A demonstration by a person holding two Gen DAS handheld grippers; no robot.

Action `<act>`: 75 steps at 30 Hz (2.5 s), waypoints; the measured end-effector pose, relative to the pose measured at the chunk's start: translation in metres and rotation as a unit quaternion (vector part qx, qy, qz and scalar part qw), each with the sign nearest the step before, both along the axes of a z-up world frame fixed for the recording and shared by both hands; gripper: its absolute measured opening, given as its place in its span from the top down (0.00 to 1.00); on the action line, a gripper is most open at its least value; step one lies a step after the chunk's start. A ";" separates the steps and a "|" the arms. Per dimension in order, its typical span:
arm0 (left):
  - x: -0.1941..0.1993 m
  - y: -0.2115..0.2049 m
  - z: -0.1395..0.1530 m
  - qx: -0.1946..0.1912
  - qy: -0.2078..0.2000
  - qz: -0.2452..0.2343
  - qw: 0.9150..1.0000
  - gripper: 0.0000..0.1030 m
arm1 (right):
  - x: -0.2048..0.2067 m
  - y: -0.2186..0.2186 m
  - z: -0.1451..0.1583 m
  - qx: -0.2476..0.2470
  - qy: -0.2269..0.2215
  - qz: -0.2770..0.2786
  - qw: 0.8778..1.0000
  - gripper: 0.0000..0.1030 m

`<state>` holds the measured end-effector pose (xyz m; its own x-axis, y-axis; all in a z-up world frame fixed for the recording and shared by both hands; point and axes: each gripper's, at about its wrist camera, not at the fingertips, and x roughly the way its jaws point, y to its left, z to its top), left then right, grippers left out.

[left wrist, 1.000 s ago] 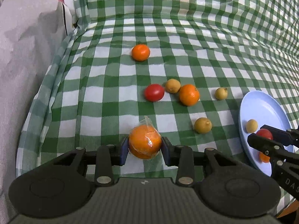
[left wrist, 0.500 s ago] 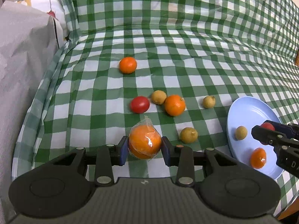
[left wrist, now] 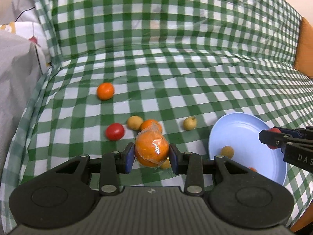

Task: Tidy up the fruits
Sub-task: 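Carry the orange with the left tool while the right tool carries the tomato over the plate, then open the left tool to drop the orange while the right tool drops the tomato onto the plate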

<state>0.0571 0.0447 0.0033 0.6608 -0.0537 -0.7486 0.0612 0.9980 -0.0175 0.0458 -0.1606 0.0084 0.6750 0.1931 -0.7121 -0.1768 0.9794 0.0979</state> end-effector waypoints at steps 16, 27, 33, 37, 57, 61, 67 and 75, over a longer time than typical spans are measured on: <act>0.003 -0.026 0.002 -0.005 -0.027 -0.035 0.999 0.60 | 0.004 -0.032 -0.002 -0.009 -0.002 -0.071 0.997 0.71; -0.008 -0.061 0.002 -0.003 -0.062 -0.105 0.993 0.60 | 0.006 -0.050 -0.006 -0.003 0.006 -0.108 0.994 0.71; -0.017 -0.090 -0.003 0.010 -0.080 -0.154 0.985 0.60 | 0.003 -0.051 -0.007 -0.004 0.007 -0.119 0.993 0.71; -0.020 -0.105 -0.008 0.019 -0.081 -0.176 0.981 0.60 | 0.003 -0.050 -0.008 -0.008 0.011 -0.122 0.992 0.71; -0.024 -0.127 -0.019 0.033 -0.078 -0.203 0.976 0.60 | 0.011 -0.055 -0.014 -0.014 0.022 -0.119 0.993 0.71; -0.024 -0.127 -0.018 0.033 -0.078 -0.203 0.975 0.60 | 0.012 -0.055 -0.015 -0.016 0.022 -0.116 0.993 0.71; -0.024 -0.127 -0.018 0.033 -0.078 -0.203 0.975 0.60 | 0.014 -0.055 -0.016 -0.017 0.023 -0.108 0.994 0.70; -0.024 -0.127 -0.015 0.021 -0.079 -0.208 0.975 0.59 | 0.015 -0.055 -0.013 -0.018 0.020 -0.111 0.993 0.53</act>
